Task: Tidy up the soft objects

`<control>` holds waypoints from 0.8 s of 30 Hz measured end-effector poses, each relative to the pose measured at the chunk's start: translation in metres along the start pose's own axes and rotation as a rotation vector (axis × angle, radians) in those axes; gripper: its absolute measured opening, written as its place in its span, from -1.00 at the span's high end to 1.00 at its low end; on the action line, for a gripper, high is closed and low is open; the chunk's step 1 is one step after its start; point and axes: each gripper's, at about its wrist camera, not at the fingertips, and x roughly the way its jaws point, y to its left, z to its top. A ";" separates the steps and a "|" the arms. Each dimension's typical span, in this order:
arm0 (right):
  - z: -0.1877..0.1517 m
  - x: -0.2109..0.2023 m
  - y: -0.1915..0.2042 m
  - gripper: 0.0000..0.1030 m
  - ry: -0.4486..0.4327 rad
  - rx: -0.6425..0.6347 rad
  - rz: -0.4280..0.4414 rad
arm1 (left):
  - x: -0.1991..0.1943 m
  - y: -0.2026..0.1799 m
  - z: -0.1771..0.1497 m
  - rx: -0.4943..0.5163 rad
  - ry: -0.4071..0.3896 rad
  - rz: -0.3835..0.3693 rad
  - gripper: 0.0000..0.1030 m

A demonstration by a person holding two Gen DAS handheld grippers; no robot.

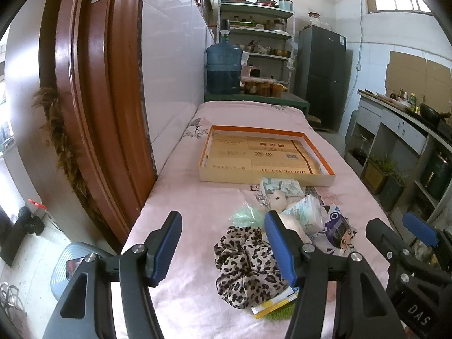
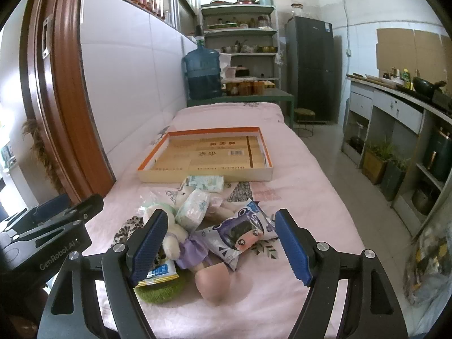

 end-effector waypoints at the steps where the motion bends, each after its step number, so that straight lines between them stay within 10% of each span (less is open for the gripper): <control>1: 0.000 0.000 0.000 -0.53 0.000 0.001 0.001 | 0.000 0.000 0.000 -0.001 0.001 0.000 -0.18; 24: -0.003 0.004 -0.004 -0.53 0.016 0.012 0.001 | 0.005 0.002 -0.005 -0.003 0.017 -0.001 -0.19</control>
